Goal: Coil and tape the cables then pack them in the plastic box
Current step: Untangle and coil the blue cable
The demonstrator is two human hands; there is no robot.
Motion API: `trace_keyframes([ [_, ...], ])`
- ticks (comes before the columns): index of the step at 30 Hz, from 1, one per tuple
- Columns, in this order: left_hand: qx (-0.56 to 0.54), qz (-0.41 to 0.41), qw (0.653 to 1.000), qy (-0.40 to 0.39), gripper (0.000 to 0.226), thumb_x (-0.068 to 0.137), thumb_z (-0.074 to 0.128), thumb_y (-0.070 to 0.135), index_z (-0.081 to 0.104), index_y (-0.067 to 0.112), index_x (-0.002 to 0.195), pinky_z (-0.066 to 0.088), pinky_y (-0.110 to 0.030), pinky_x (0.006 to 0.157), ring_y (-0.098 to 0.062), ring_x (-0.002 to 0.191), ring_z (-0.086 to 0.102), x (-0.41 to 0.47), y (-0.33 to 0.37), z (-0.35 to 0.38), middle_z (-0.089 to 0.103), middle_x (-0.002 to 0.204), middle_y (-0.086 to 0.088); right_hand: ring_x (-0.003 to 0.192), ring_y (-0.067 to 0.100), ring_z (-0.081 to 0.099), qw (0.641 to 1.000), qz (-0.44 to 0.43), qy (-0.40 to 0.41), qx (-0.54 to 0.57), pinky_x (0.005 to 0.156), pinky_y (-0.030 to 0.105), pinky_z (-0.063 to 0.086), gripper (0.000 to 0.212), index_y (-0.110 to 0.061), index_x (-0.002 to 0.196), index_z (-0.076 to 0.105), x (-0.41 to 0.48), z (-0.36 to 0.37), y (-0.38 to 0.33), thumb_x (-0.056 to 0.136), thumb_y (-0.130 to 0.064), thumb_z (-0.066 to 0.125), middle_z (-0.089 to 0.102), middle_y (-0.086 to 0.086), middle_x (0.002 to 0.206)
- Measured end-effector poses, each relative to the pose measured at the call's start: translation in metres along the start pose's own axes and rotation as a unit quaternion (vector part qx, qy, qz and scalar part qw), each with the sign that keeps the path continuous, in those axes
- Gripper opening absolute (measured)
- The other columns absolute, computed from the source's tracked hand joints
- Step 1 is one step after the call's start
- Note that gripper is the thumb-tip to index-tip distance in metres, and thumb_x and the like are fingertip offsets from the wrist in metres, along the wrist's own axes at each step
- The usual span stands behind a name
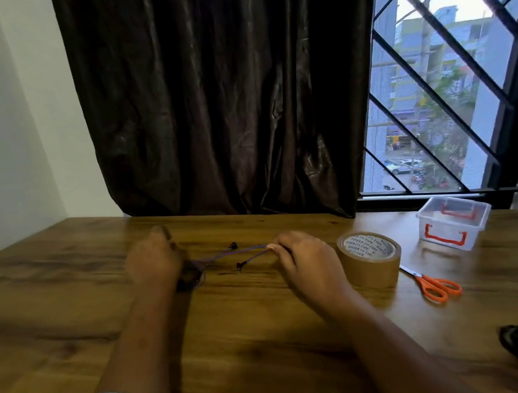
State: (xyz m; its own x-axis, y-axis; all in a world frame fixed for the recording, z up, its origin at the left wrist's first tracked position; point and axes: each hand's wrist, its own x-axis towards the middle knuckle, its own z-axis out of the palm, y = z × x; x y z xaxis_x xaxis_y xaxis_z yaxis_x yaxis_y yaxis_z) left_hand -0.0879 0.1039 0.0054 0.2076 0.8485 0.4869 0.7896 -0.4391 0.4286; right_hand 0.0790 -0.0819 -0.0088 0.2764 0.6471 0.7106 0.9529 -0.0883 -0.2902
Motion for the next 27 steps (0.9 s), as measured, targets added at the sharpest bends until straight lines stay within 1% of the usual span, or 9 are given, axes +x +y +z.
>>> trace_keyframes([
  [3,0.084,0.159,0.984,0.011,0.049,0.079,0.067,0.039,0.055,0.018,0.121,0.039,-0.042,0.093,-0.031,0.114,0.045,-0.009,0.027,-0.002,0.050,0.125,-0.011,0.077,0.001,0.055,0.997,0.020,0.030,0.073,0.069,0.016,0.043,0.020,-0.023,0.089,0.064,0.002,0.000,0.005,0.096,-0.034,0.048,0.062,-0.010,0.085],
  [5,-0.011,0.296,0.955,0.000,0.045,0.082,0.065,0.028,0.055,0.022,0.126,0.034,-0.037,0.098,-0.025,0.118,0.044,-0.020,0.054,-0.001,0.050,0.130,-0.004,0.079,0.003,0.053,0.992,0.017,0.051,0.115,0.071,0.018,0.042,0.017,-0.021,0.088,0.063,0.003,-0.001,0.006,0.096,-0.027,0.050,0.059,-0.008,0.085],
  [7,-0.185,0.361,0.911,-0.078,0.042,0.083,0.059,0.006,0.057,0.015,0.124,0.033,-0.031,0.102,-0.023,0.120,0.047,-0.036,0.079,0.007,0.055,0.128,-0.006,0.083,0.008,0.052,0.987,0.002,0.065,0.146,0.074,0.019,0.041,0.015,-0.018,0.089,0.062,0.004,0.000,0.003,0.096,-0.021,0.049,0.057,-0.005,0.087],
  [11,-0.368,0.312,0.834,-0.268,0.049,0.084,0.050,-0.007,0.052,0.016,0.127,0.044,-0.021,0.092,-0.008,0.109,0.056,-0.055,0.097,0.016,0.059,0.118,0.000,0.090,0.007,0.045,0.983,-0.024,0.062,0.169,0.078,0.009,0.034,0.016,-0.020,0.094,0.060,0.003,0.001,0.003,0.094,-0.015,0.044,0.049,-0.008,0.093],
  [15,-0.546,0.166,0.752,-0.329,0.030,0.084,0.039,-0.002,0.064,0.013,0.094,0.050,-0.023,0.066,-0.005,0.065,0.063,-0.044,0.100,0.009,0.068,0.081,0.001,0.092,0.005,0.033,0.989,-0.031,0.069,0.124,0.080,0.000,0.031,0.022,-0.019,0.099,0.061,0.003,0.000,0.001,0.088,-0.005,0.050,0.040,-0.005,0.098],
  [20,-0.528,0.204,0.749,-0.344,0.039,0.095,0.031,-0.002,0.061,0.017,0.112,0.049,-0.021,0.050,-0.015,0.049,0.062,-0.042,0.094,0.012,0.070,0.094,0.003,0.081,-0.016,0.046,0.981,-0.059,0.023,0.184,0.058,-0.001,0.036,0.027,-0.010,0.108,0.061,0.001,-0.008,-0.003,0.089,0.000,0.045,0.040,-0.013,0.086],
  [22,-0.507,0.193,0.761,-0.357,0.034,0.095,0.036,-0.005,0.059,0.012,0.114,0.047,-0.019,0.047,-0.011,0.046,0.060,-0.044,0.093,0.013,0.068,0.087,0.001,0.081,-0.015,0.049,0.982,-0.057,0.016,0.182,0.064,0.000,0.037,0.031,-0.010,0.108,0.061,0.000,-0.010,-0.002,0.086,0.004,0.045,0.044,-0.014,0.088],
  [24,-0.453,0.205,0.805,-0.323,0.031,0.092,0.044,-0.006,0.056,0.008,0.118,0.047,-0.018,0.052,-0.008,0.053,0.060,-0.044,0.091,0.013,0.064,0.085,0.000,0.087,-0.005,0.050,0.987,-0.058,0.002,0.151,0.075,0.007,0.038,0.030,-0.015,0.107,0.061,0.000,-0.009,0.000,0.088,0.002,0.046,0.051,-0.007,0.094],
  [27,-0.253,0.347,0.888,-0.163,0.021,0.088,0.057,0.007,0.065,0.011,0.107,0.040,-0.014,0.070,-0.007,0.079,0.054,-0.042,0.087,0.011,0.056,0.092,0.005,0.084,0.002,0.052,0.985,-0.037,0.005,0.170,0.074,0.016,0.042,0.015,-0.015,0.098,0.062,0.000,-0.004,0.000,0.095,-0.012,0.048,0.057,-0.005,0.091],
])
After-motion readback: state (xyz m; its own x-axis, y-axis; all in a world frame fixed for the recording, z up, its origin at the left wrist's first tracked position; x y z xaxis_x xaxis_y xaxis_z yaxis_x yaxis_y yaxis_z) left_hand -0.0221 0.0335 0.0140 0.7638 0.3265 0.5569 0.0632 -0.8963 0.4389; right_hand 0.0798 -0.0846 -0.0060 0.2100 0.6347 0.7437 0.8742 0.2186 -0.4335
